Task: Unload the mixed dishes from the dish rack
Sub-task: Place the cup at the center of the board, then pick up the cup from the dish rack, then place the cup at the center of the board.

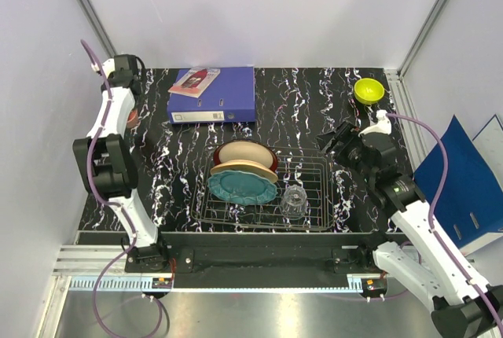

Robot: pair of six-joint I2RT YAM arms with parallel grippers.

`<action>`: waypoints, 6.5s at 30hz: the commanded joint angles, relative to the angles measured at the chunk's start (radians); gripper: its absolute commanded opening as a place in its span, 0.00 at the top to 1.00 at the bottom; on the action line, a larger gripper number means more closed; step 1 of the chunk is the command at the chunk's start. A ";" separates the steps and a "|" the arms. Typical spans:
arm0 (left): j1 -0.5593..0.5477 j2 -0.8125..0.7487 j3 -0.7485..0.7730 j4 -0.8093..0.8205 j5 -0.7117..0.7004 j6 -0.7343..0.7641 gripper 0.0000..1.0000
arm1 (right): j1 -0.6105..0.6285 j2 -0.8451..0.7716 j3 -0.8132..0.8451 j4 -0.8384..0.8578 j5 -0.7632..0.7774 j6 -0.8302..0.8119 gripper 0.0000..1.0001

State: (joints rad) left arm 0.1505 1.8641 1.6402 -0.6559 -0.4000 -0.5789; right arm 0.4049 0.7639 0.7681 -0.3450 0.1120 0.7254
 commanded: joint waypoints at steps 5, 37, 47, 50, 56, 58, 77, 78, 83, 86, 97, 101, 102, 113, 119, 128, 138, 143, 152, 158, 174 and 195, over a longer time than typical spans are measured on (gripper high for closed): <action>0.003 0.147 0.153 -0.063 0.027 0.028 1.00 | -0.001 0.035 0.000 0.009 0.020 -0.021 0.13; -0.020 -0.100 0.374 -0.186 0.196 -0.049 0.04 | 0.000 0.121 0.079 -0.024 0.012 -0.107 0.00; -0.288 -0.403 0.270 -0.142 0.104 -0.024 0.01 | 0.075 0.215 0.089 -0.051 -0.135 -0.187 0.00; -0.402 -0.557 0.094 -0.007 0.064 -0.001 0.01 | 0.167 0.218 0.060 -0.058 -0.074 -0.208 0.00; -0.496 -0.686 -0.069 0.033 0.072 0.022 0.01 | 0.328 0.213 0.017 -0.137 0.014 -0.196 0.00; -0.514 -0.718 -0.118 0.035 0.059 0.030 0.01 | 0.360 0.204 -0.003 -0.173 0.040 -0.192 0.00; -0.534 -0.769 -0.247 0.044 0.067 0.039 0.01 | 0.486 0.224 -0.023 -0.229 0.089 -0.161 0.00; -0.536 -0.770 -0.250 0.044 0.067 0.040 0.01 | 0.495 0.239 -0.024 -0.221 0.089 -0.158 0.00; -0.537 -0.775 -0.269 0.048 0.066 0.040 0.01 | 0.512 0.278 -0.033 -0.193 0.089 -0.156 0.00; -0.539 -0.775 -0.278 0.052 0.070 0.039 0.01 | 0.512 0.307 -0.035 -0.174 0.091 -0.156 0.00; -0.542 -0.787 -0.316 0.065 0.070 0.042 0.01 | 0.522 0.350 -0.035 -0.150 0.110 -0.149 0.34; -0.545 -0.790 -0.326 0.070 0.073 0.037 0.01 | 0.522 0.308 -0.023 -0.204 0.133 -0.142 0.50; -0.543 -0.790 -0.327 0.073 0.075 0.037 0.01 | 0.522 0.283 -0.007 -0.219 0.143 -0.141 0.55; -0.543 -0.798 -0.335 0.099 0.105 0.022 0.01 | 0.523 0.060 0.341 -0.399 0.277 -0.211 1.00; -0.543 -0.876 -0.492 0.413 0.432 -0.022 0.01 | 0.519 -0.028 0.269 -0.133 0.532 -0.261 1.00; -0.543 -0.858 -0.578 0.822 0.931 -0.200 0.01 | 0.318 -0.017 0.157 0.337 0.060 -0.085 1.00; -0.545 -0.810 -0.625 1.024 1.036 -0.300 0.01 | 0.014 0.291 0.079 0.958 -0.515 0.362 1.00; -0.549 -0.754 -0.645 1.112 1.075 -0.343 0.01 | 0.015 0.419 0.099 1.120 -0.578 0.437 1.00; -0.569 -0.655 -0.626 1.162 1.092 -0.361 0.01 | 0.017 0.492 0.135 1.158 -0.620 0.428 1.00; -0.624 -0.606 -0.602 1.211 1.107 -0.366 0.01 | 0.025 0.580 0.161 1.189 -0.653 0.453 1.00; -0.638 -0.671 -0.548 0.945 1.014 -0.198 1.00 | 0.029 0.562 0.126 1.117 -0.644 0.393 0.39; -0.065 -0.560 -0.206 -0.174 0.006 -0.022 1.00 | 0.029 0.177 0.021 0.365 -0.248 -0.007 0.02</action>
State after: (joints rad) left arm -0.0147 1.2282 1.4361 -0.7395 -0.2836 -0.6014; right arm 0.4374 0.9657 0.8303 0.0708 -0.1654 0.7555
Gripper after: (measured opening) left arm 0.105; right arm 0.987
